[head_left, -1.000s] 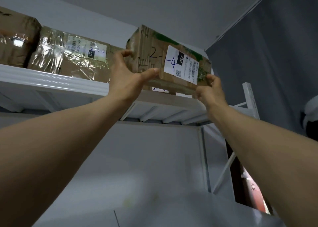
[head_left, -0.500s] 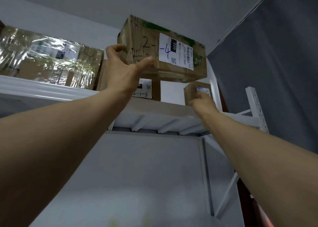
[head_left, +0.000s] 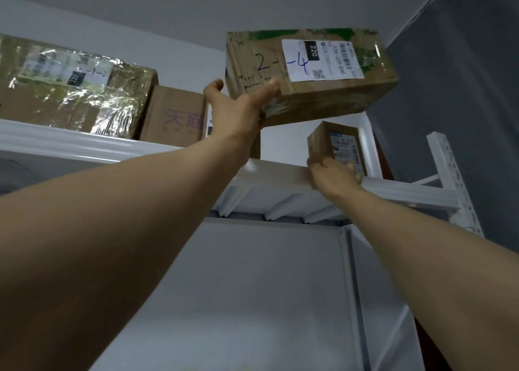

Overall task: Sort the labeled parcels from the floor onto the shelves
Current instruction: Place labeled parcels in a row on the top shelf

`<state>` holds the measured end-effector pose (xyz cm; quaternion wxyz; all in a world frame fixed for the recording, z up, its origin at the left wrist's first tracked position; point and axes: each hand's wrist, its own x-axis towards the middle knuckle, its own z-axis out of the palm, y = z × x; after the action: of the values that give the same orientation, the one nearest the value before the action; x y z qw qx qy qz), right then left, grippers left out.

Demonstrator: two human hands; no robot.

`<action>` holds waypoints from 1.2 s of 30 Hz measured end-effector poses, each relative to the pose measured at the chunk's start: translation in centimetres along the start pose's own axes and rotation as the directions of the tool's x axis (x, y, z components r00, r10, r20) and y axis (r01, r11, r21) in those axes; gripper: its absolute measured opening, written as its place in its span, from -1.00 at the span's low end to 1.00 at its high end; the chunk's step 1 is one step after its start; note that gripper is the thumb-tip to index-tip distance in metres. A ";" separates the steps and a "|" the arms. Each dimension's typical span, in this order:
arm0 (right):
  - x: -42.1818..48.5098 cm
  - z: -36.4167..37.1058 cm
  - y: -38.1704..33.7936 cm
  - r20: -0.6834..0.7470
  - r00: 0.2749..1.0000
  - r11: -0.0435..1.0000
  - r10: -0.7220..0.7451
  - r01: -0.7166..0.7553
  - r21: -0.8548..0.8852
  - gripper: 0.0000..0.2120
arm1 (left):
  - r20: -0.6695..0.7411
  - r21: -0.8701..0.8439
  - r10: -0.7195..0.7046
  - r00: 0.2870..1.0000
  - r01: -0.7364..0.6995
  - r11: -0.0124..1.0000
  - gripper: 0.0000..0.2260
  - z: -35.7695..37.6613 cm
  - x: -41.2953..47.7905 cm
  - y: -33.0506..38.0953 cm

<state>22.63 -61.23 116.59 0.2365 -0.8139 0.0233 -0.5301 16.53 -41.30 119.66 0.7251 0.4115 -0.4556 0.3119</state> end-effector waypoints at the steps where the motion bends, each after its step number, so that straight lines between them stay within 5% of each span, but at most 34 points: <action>1: 0.3 0.1 0.0 -0.005 1.000 0.998 0.006 -0.006 -0.055 -0.46 | 0.002 0.005 -0.003 1.000 0.003 1.000 -0.13 -0.1 0.0 -0.3; 8: 1.2 0.2 0.4 -0.083 0.996 0.979 0.029 -0.045 -0.197 -0.16 | 0.003 -0.009 -0.027 1.000 0.027 1.000 -0.17 -0.6 -0.2 -1.6; 15: 1.2 0.0 -0.8 0.058 0.997 0.972 -0.045 0.057 -0.228 -0.24 | 0.023 -0.048 -0.006 1.000 0.007 0.999 -0.16 0.4 0.1 -1.2; 23: 1.6 -0.4 -0.4 0.105 0.994 0.986 0.023 -0.005 -0.165 -0.17 | 0.030 -0.012 0.007 1.000 -0.006 1.000 -0.14 0.9 0.1 -1.2; 36: 3.6 -1.0 1.9 0.055 0.996 0.970 0.070 -0.055 -0.238 -0.19 | 0.035 0.086 -0.001 0.999 -0.002 0.996 -0.16 0.9 0.1 -1.6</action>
<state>23.70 -64.31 119.24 0.1551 -0.8516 0.1041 -0.4899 17.55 -42.84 119.45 0.6987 0.4474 -0.4544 0.3241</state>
